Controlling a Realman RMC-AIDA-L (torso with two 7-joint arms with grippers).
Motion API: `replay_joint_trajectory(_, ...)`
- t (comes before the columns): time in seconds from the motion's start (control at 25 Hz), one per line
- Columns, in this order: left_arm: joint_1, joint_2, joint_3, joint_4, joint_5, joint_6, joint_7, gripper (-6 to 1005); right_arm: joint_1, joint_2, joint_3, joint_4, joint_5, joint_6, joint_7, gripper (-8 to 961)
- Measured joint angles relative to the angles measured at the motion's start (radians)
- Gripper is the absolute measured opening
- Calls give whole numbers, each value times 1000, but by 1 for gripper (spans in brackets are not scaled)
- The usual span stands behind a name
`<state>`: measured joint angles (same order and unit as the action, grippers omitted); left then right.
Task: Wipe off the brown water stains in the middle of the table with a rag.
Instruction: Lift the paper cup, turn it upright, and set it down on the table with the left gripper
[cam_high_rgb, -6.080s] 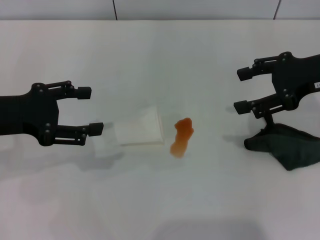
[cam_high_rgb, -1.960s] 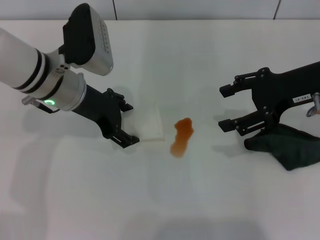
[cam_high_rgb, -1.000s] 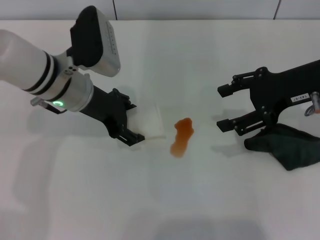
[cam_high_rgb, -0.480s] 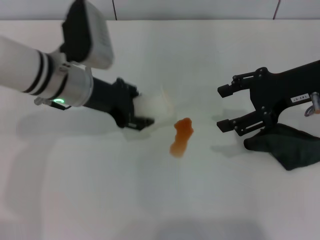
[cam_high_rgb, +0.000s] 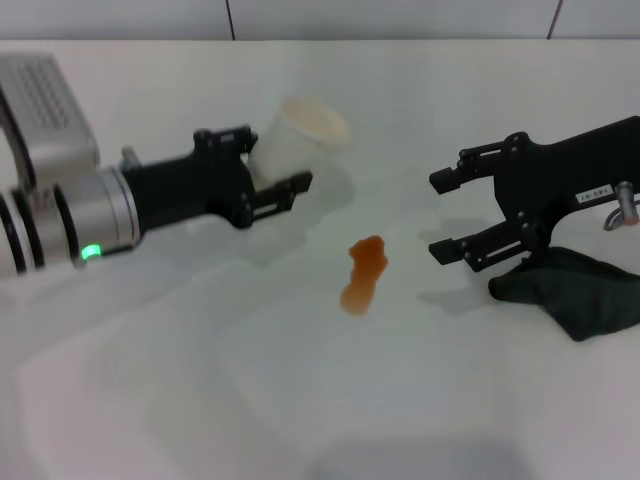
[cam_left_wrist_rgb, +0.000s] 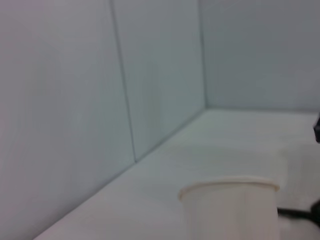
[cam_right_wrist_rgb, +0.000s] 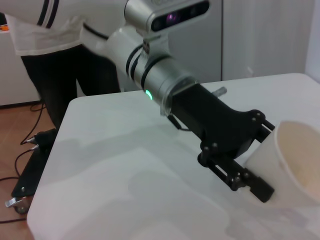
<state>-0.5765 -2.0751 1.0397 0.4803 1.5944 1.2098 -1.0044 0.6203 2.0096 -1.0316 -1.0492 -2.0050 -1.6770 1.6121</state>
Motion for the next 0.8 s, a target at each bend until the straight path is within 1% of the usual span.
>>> replay_joint_trajectory(0.2, 10, -5, -2, -172, -108, -11, 127, 604, -1, 1, -17, 0, 4, -2, 0, 840)
replay_joint_trajectory(0.32, 14, -8, -2, -238, -142, -28, 182, 615, -4, 1, -18, 0, 6, -5, -5, 840)
replay_joint_trajectory(0.52, 38, -12, -1, -259, -170, -80, 225, 632, -8, 1, -27, 0, 7, -7, -11, 840)
replay_joint_trajectory(0.64, 39, -13, 4, -263, -171, -113, 235, 643, -10, 1, -28, 1, 7, -8, -12, 840)
replay_joint_trajectory(0.8, 34, -13, 4, -284, -175, -123, 261, 657, -15, 1, -28, 1, 8, -7, -12, 840)
